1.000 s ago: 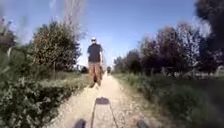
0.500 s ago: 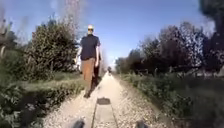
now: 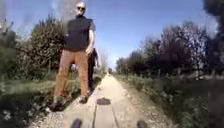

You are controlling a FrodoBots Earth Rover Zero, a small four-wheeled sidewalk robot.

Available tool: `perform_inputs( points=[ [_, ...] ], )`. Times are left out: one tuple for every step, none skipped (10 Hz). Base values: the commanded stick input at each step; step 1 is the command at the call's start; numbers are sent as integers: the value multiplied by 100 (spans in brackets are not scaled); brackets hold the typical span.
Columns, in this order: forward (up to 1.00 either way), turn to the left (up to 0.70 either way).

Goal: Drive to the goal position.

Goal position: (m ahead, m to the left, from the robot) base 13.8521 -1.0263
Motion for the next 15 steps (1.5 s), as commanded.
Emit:
perform_inputs(
  points=[
    [70,0],
    [70,0],
    [70,0],
    [70,0],
    [70,0],
    [70,0],
    [70,0],
    [70,0],
    [70,0],
    [70,0],
    [70,0],
    [70,0],
    [70,0],
    [70,0],
    [70,0]
  ],
)
